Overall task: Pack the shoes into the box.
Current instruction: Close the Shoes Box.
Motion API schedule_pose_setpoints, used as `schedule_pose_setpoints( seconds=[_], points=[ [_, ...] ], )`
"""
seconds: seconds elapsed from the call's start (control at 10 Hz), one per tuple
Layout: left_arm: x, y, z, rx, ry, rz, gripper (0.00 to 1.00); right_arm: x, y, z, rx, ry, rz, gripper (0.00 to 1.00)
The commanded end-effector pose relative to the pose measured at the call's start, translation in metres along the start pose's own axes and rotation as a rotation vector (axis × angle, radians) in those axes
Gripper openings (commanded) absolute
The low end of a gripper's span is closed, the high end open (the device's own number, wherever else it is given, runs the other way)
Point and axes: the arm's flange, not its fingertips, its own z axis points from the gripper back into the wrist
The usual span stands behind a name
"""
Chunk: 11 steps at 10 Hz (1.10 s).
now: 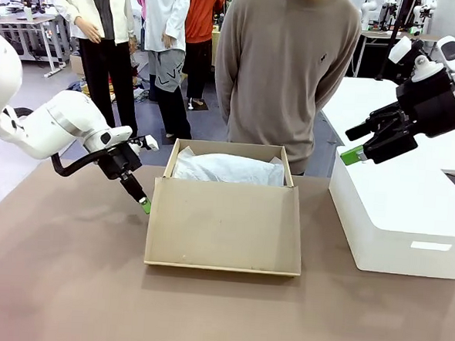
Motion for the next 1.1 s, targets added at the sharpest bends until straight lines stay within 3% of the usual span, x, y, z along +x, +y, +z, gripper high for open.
schedule_pose_setpoints(
  seconds=[0.0, 0.6, 1.0],
  points=[
    [0.005, 0.002, -0.005, -0.016, -0.016, -0.008, 0.0, 0.001, -0.004, -0.002, 0.009, -0.036, 0.024, 1.0],
    [0.007, 0.002, -0.027, -0.056, -0.033, -0.021, 0.0, 0.001, -0.004, -0.002, 0.009, -0.036, 0.024, 1.0],
    [0.008, -0.008, -0.029, -0.155, -0.028, -0.049, 0.0, 0.001, -0.004, -0.002, 0.009, -0.036, 0.024, 1.0]
  ],
)
